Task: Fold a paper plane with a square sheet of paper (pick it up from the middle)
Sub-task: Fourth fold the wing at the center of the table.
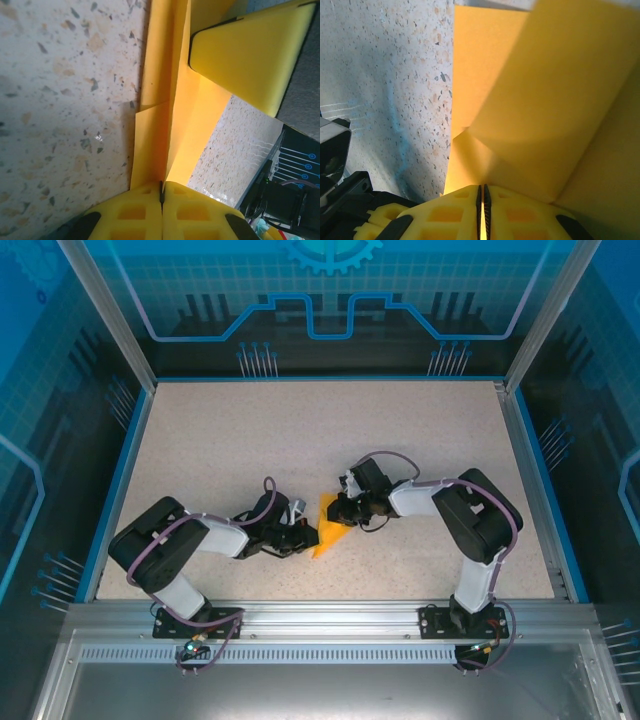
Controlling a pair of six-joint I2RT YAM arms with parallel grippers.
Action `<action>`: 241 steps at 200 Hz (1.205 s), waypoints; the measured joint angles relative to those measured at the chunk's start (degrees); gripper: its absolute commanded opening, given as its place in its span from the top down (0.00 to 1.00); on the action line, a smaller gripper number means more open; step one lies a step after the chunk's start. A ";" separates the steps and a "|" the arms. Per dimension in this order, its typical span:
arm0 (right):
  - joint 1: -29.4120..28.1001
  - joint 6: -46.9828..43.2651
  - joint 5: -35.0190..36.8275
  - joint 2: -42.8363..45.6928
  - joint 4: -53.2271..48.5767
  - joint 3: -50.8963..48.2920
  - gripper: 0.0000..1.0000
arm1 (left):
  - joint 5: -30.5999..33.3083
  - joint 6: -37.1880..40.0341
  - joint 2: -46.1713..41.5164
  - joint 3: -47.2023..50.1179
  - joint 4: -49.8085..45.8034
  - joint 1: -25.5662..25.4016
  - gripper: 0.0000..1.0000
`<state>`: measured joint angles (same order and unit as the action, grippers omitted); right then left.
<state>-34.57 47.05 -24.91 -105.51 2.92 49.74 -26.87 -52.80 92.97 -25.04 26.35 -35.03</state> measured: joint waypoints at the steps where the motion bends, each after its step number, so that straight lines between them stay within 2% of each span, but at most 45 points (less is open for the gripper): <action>1: 0.00 0.02 0.02 -0.02 -0.04 0.02 0.88 | 0.00 0.02 0.00 -0.02 -0.04 0.00 0.92; 56: 0.00 -0.42 0.04 -0.26 -0.85 0.52 0.88 | 0.00 0.39 -0.55 -0.81 -2.05 -0.07 0.85; 74: 0.00 -0.68 -0.02 -0.26 -0.90 0.52 0.87 | 0.11 0.44 -0.74 -0.81 -2.23 -0.11 0.90; 91: 0.00 -0.87 -0.39 -0.26 -0.76 0.52 0.86 | 0.66 0.98 -0.79 -0.79 -2.73 -0.20 1.00; 133: 0.00 -1.05 -1.31 -0.02 -0.28 0.52 0.83 | 2.16 0.52 -1.53 -0.31 -2.93 -0.39 1.00; 241: 0.00 -0.74 -5.57 -0.70 4.00 0.79 0.84 | 2.84 -2.91 -1.53 1.31 0.50 -0.44 1.00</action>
<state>-34.57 46.30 -30.48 -106.21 6.92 50.52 -24.03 -55.70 91.44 -23.73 26.85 -35.46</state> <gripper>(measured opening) 0.163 0.058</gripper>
